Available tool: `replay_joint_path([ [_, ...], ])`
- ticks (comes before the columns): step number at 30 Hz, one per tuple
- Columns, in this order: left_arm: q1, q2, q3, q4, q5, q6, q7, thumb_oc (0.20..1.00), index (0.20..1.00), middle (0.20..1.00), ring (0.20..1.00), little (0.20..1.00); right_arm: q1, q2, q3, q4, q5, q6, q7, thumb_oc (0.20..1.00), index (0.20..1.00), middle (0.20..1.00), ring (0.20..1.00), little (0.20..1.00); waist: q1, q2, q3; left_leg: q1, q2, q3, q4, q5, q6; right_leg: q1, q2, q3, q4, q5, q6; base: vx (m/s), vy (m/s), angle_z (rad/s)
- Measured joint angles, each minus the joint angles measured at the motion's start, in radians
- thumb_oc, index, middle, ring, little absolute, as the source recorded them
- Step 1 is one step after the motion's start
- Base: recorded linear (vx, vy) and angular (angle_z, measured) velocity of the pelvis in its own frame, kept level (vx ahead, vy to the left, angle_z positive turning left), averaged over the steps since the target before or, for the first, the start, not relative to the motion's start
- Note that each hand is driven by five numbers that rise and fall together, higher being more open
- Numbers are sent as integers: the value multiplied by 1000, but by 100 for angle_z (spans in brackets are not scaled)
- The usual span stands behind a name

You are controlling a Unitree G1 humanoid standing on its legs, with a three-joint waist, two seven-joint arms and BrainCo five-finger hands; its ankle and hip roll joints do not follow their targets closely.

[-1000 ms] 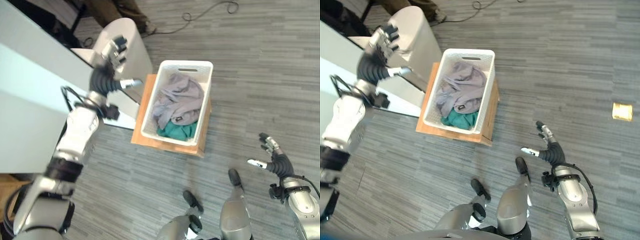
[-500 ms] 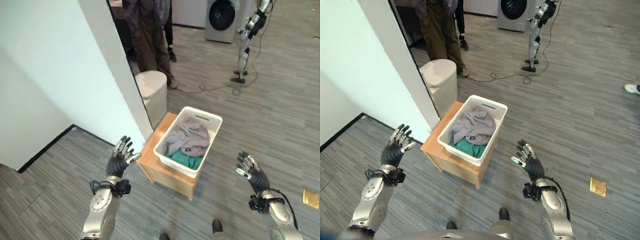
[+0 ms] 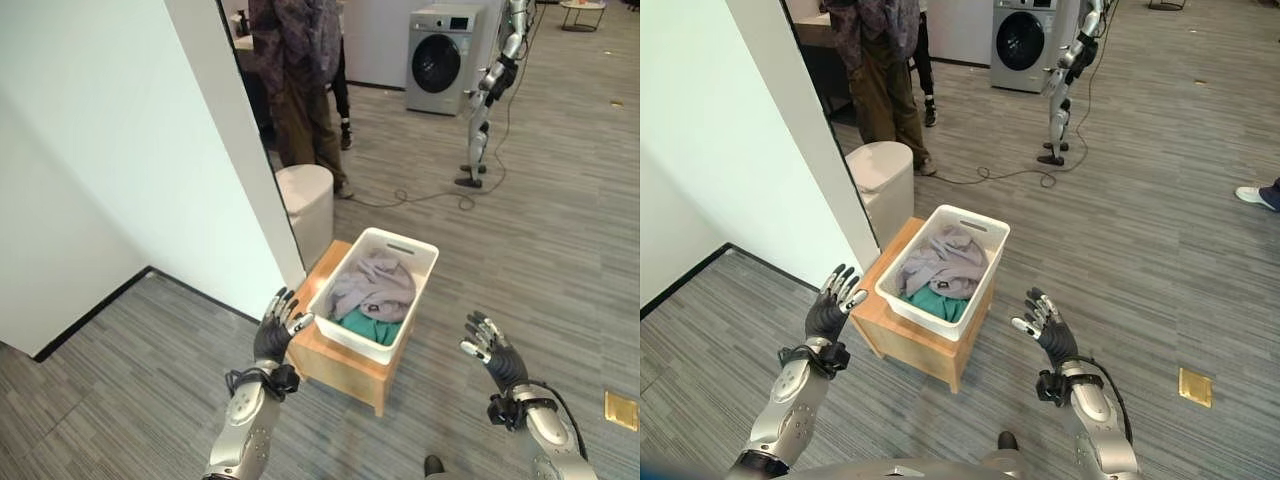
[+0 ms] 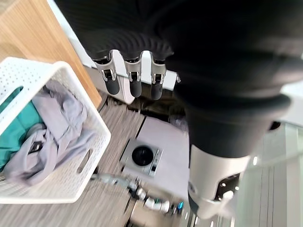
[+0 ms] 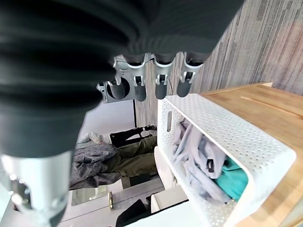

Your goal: Pick up bed clothes into laundry basket.

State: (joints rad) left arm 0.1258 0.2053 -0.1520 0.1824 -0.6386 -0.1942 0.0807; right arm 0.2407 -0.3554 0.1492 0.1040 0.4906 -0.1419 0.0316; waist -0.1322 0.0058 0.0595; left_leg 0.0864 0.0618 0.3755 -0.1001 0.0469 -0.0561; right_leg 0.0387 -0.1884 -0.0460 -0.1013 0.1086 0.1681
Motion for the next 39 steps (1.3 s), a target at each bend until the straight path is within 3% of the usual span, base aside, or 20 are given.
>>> replay_joint_path([
  [20,35,18,1,-2,112,1,23,1000,1000,1000,1000,1000,9,-31,27,-19,-60,2,-1,1000,1000,1000,1000,1000,0,-24,-2,-4,2,0,0,-1,-1,-2,1,0,0,0,1,0,0,0],
  [39,36,18,1,-3,112,0,25,1000,1000,1000,1000,1000,8,-61,57,-19,-98,2,1,1000,1000,1000,1000,1000,7,-3,9,-11,1,-10,0,0,0,-3,0,-12,-2,-2,3,0,0,0],
])
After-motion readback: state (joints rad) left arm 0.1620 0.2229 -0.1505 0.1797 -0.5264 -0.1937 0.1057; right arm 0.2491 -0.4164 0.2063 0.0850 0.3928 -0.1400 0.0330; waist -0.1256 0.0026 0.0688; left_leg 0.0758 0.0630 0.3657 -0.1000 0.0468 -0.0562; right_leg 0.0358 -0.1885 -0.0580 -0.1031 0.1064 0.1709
